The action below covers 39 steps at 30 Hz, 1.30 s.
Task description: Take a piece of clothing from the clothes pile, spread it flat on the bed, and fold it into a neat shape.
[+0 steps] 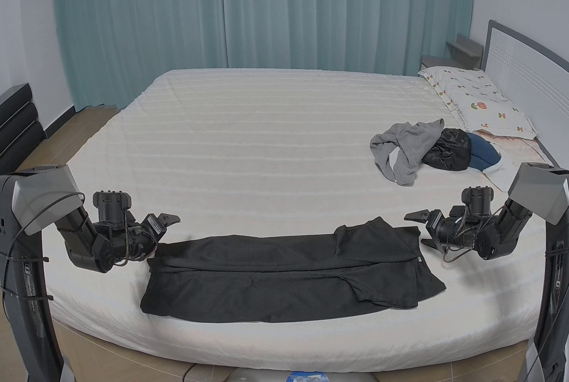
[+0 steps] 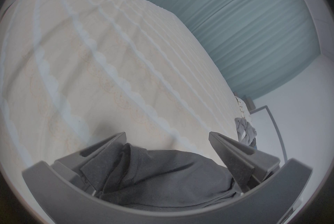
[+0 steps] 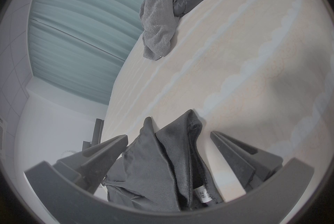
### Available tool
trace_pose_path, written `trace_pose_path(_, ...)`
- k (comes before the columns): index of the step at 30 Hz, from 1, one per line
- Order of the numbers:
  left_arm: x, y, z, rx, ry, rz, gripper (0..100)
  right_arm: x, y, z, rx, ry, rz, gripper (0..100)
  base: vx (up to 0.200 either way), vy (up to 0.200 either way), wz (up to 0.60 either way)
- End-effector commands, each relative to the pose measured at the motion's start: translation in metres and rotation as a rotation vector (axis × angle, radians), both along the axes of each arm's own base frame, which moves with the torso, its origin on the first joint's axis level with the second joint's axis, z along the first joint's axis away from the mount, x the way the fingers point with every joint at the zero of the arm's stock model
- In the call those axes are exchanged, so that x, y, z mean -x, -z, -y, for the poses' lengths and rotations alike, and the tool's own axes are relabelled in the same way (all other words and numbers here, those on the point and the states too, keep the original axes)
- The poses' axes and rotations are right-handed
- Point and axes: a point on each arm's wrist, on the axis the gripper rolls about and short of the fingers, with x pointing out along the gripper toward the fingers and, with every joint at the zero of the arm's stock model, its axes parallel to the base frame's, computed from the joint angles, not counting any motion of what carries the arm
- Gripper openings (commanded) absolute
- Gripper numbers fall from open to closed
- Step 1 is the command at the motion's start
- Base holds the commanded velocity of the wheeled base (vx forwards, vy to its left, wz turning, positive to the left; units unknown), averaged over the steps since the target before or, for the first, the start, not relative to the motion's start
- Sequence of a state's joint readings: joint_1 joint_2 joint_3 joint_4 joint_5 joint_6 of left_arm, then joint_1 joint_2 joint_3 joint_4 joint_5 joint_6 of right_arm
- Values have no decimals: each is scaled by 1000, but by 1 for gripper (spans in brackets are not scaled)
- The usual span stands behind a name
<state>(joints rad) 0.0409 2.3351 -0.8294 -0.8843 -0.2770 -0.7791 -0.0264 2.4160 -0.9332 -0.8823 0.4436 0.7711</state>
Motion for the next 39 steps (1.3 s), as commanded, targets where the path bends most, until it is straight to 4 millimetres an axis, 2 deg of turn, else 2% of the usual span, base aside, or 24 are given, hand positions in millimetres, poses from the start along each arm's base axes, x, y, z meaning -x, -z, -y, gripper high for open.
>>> trace_pose_path(1,1,4,-1,-31,23,-5,100,1,-1,0,-3,-2,0,100,0,0,0)
trace_pose_path(6,1,4,-1,-36,25,-4,100,2,-2,-1,-3,-3,0,100,0,0,0)
trace_pose_path(7,1,5,-1,-40,28,-4,0,2,-2,-1,-3,-3,0,100,0,0,0)
trace_pose_path(14,6,17,-9,-146,83,-11,0,2,-4,0,-6,-1,3,100,0,0,0)
trace_pose_path(19,4,15,-13,-155,65,1,0,2,-4,0,-6,-1,3,100,0,0,0)
trace_pose_path(24,3,10,-22,-119,19,11,0,2,-4,0,-7,0,1,100,0,0,0)
trace_pose_path(28,-1,2,-30,-48,-66,95,0,2,-4,0,-7,0,1,100,0,0,0)
trace_pose_path(39,0,5,-33,-40,-80,104,0,2,-4,0,-7,1,1,100,0,0,0)
